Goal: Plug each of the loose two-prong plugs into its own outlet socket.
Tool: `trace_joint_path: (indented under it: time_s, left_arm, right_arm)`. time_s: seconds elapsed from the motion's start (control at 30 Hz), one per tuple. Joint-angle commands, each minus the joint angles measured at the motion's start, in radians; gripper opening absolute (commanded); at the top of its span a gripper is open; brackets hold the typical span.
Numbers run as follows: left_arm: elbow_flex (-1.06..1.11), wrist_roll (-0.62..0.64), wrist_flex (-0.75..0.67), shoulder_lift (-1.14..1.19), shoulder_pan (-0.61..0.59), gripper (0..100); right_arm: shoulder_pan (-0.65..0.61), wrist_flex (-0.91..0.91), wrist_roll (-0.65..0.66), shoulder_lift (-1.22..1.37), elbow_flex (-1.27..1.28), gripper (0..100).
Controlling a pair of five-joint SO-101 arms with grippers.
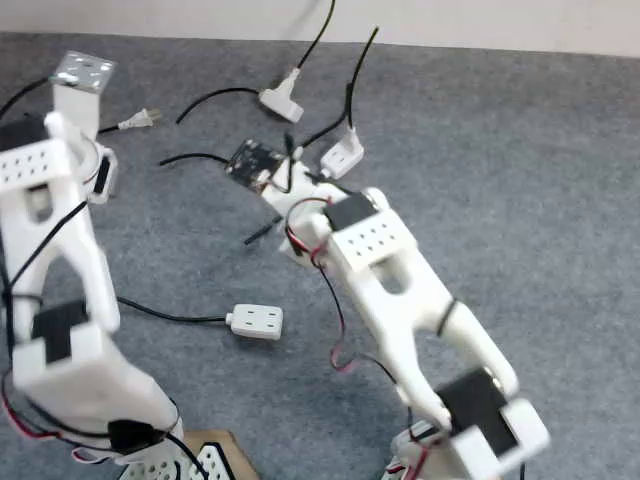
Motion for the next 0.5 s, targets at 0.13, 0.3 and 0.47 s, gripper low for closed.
trace_joint_path:
  time_s: [0.13, 0.3, 0.47]
  left_arm:
    - [0.863, 0.041, -0.446, -0.889, 0.159, 21]
    - [1.158, 0.112, -0.502, -1.228, 0.285, 22]
    - [1.305, 0.112, -0.462, -1.385, 0.320, 22]
  right_arm:
    - [0.079, -0.064, -0.126, -0.128, 0.038, 0.8]
    - [0.007, -0.182, -0.146, -0.217, 0.133, 0.8]
    - [-0.021, -0.234, -0.144, -0.326, 0.249, 0.8]
